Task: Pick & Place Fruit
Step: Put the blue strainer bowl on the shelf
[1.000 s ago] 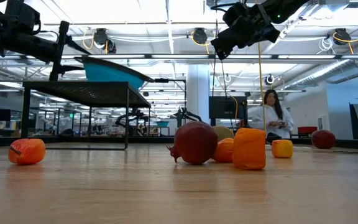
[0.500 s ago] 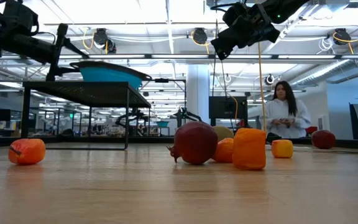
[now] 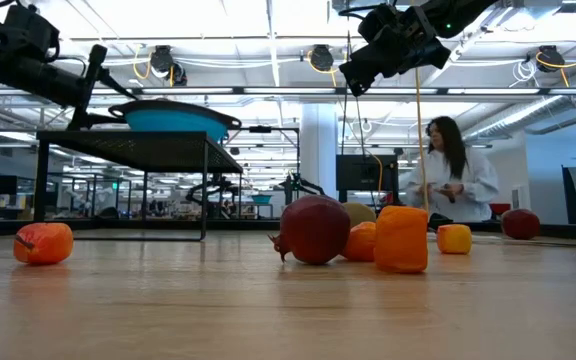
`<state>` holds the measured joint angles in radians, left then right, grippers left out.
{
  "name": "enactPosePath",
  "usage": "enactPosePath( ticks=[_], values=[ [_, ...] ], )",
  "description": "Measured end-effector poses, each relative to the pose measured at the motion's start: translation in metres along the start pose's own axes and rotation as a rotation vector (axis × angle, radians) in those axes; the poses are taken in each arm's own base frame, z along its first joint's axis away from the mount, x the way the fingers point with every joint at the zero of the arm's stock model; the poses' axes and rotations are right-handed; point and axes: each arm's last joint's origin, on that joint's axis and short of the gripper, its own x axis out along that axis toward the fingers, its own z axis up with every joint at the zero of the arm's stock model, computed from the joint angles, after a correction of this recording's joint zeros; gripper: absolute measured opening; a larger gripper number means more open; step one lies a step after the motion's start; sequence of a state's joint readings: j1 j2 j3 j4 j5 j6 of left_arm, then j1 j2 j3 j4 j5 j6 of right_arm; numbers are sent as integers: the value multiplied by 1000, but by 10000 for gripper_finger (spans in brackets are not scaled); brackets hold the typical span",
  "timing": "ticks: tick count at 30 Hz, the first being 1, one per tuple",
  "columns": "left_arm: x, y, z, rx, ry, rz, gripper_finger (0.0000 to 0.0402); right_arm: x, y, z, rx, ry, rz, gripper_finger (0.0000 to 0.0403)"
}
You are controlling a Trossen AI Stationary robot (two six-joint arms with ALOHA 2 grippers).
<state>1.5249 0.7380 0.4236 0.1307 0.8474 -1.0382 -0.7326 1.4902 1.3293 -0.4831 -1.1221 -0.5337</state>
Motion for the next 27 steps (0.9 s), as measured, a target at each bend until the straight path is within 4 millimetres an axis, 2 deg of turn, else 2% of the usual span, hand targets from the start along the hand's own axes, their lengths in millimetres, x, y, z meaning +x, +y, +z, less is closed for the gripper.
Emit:
enactPosePath(
  ticks=[12, 18, 27],
  values=[
    [0, 1, 0, 14, 4, 6, 228, 0, 0, 0, 4, 0, 0, 130],
    [0, 8, -5, -51, 31, 64, 228, 0, 0, 0, 5, 0, 0, 130],
    [-4, 6, -7, -54, 13, 75, 228, 0, 0, 0, 1, 0, 0, 130]
  ],
)
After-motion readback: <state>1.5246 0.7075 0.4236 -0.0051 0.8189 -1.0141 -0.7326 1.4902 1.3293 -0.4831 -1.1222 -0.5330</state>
